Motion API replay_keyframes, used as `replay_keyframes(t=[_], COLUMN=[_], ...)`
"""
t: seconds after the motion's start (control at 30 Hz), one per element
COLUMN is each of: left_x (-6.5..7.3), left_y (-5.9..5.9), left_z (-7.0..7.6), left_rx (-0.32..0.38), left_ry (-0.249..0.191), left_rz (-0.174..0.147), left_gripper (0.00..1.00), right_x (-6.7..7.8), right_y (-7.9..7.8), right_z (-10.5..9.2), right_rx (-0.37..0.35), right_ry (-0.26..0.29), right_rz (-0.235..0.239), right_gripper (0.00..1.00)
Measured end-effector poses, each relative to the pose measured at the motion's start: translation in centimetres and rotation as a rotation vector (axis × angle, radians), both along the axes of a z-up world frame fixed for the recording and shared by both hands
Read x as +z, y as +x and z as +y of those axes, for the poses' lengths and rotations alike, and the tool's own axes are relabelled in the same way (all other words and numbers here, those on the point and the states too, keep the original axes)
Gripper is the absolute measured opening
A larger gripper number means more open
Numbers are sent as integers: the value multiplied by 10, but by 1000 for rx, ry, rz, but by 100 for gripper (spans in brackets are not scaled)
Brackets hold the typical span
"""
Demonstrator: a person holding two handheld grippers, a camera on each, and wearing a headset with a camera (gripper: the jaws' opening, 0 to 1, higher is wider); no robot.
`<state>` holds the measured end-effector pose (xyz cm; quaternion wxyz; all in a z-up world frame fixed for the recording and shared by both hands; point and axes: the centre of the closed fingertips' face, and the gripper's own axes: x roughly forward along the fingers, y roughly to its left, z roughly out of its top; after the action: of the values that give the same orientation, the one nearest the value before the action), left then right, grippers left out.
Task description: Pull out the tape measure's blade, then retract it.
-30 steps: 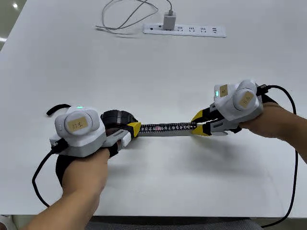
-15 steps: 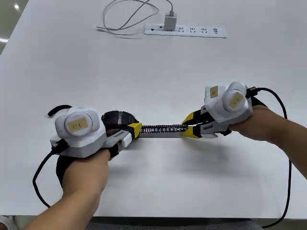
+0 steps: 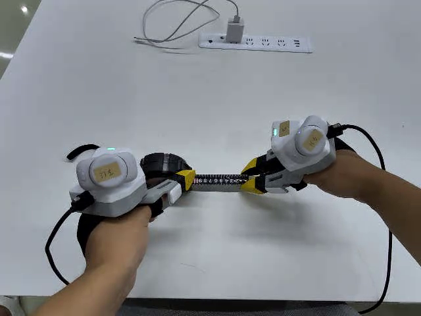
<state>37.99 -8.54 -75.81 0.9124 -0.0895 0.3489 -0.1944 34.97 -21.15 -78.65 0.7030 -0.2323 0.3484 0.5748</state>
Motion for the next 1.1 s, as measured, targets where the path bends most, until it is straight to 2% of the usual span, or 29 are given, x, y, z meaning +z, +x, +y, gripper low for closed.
replay_keyframes(t=[0.4,1.1], left_x=[1,-1], left_y=[-1,1], left_z=[0,1], left_rx=[2,11], left_ry=[-6,-15], left_rz=[5,11], left_gripper=[56,57], right_x=[1,1], right_y=[3,8], right_z=[20,49], right_rx=[7,27], right_ry=[25,39], right_rz=[0,-9], right_gripper=[11,11])
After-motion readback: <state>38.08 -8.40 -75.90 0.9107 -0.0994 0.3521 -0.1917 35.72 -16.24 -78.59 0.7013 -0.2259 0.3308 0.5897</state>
